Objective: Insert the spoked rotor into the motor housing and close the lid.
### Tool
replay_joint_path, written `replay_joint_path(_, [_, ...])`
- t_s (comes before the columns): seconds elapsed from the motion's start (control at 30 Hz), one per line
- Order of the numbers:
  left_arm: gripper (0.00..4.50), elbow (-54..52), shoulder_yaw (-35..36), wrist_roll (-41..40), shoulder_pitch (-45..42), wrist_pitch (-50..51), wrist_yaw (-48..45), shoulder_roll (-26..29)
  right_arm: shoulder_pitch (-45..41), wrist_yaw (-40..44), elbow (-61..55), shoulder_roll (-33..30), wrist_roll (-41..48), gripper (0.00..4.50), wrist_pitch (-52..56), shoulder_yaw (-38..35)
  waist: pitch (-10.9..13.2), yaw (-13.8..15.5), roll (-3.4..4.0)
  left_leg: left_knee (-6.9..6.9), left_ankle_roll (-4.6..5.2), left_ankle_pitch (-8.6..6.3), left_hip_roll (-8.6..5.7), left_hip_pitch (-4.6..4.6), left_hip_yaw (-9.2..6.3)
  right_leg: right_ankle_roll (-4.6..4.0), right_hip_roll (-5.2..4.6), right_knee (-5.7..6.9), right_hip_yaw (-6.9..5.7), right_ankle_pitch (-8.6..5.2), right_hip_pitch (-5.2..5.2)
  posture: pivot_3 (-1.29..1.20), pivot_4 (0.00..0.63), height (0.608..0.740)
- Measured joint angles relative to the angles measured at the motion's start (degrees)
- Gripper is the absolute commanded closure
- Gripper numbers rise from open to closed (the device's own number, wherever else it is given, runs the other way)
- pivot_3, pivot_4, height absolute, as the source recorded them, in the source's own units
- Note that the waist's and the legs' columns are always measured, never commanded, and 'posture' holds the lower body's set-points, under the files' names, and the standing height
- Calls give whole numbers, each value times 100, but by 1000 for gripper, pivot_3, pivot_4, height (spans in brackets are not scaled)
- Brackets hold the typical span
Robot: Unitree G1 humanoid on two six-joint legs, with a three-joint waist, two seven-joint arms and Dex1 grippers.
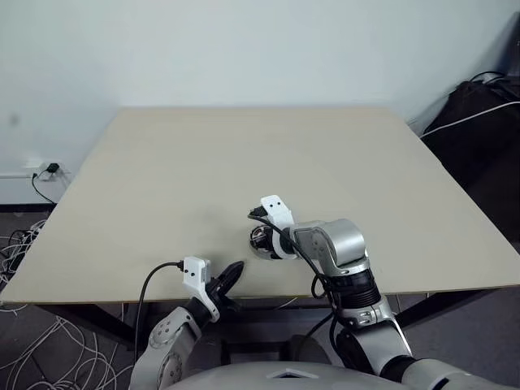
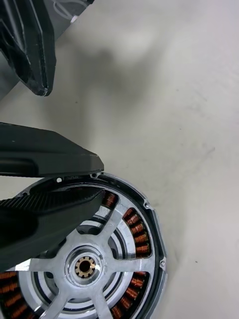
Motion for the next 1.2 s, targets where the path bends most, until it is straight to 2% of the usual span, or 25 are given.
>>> replay_joint_path(0.13, [4500,-2,3,0,4,0,29,3,134,-42,-17,-91,109,3085,-70,55,5,2,8,-2,-5,3,13,-2,4,-1,-2,-1,-11,4,-4,0,0,740])
replay_joint_path(0.27, [4500,-3,1,-1,-22,3,31,14,182,-61,-144,-60,312,1757,-89,19,14,-1,21,-8,-9,5,27,-5,11,-4,4,-4,-19,3,-15,0,0,740])
replay_joint_path(0.43, [4500,-12,-4,-2,-79,24,29,36,195,-147,-694,226,623,1757,-145,-450,15,12,23,-16,-12,7,28,-14,11,-38,13,-23,-19,10,-20,0,0,740])
replay_joint_path(0.5, [4500,-23,-7,-3,-97,34,28,44,319,-202,-1034,222,671,1757,-594,-519,15,22,22,-23,-10,4,26,-20,11,-37,14,-45,-22,11,-17,0,0,740])
replay_joint_path(0.63, [4500,-65,-3,-10,-96,65,25,92,1050,-419,-1434,-355,315,2651,-2100,-229,11,64,14,-27,1,-5,19,-26,13,-33,9,-69,-25,12,-11,0,0,740])
replay_joint_path(0.8, [4500,-124,2,-50,-81,160,24,161,2218,-1129,-1313,-1276,-740,4341,-4096,-151,17,40,15,-25,5,-8,20,-20,23,-2,10,-70,-14,-1,-11,0,0,740])
replay_joint_path(0.83, [4500,-151,2,-53,-77,168,24,167,2389,-1270,-1305,-1291,-854,4485,-4330,-218,18,25,13,-26,-1,-7,26,-15,22,-1,15,-68,-14,-1,-9,0,0,740])
replay_joint_path(0.97, [4500,-233,-13,-62,-70,239,20,198,3003,-1752,-1311,-1303,-1224,4485,-5060,-400,18,17,15,-29,-12,-3,36,-4,18,0,21,-63,-16,-2,-5,0,0,740])
replay_joint_path(1.2, [4500,-245,-10,-78,-46,302,20,243,3869,-2139,-1354,-1487,-1688,4485,-5629,-708,18,39,14,-25,-11,-4,35,-3,21,4,9,-64,-18,1,-4,0,0,740])
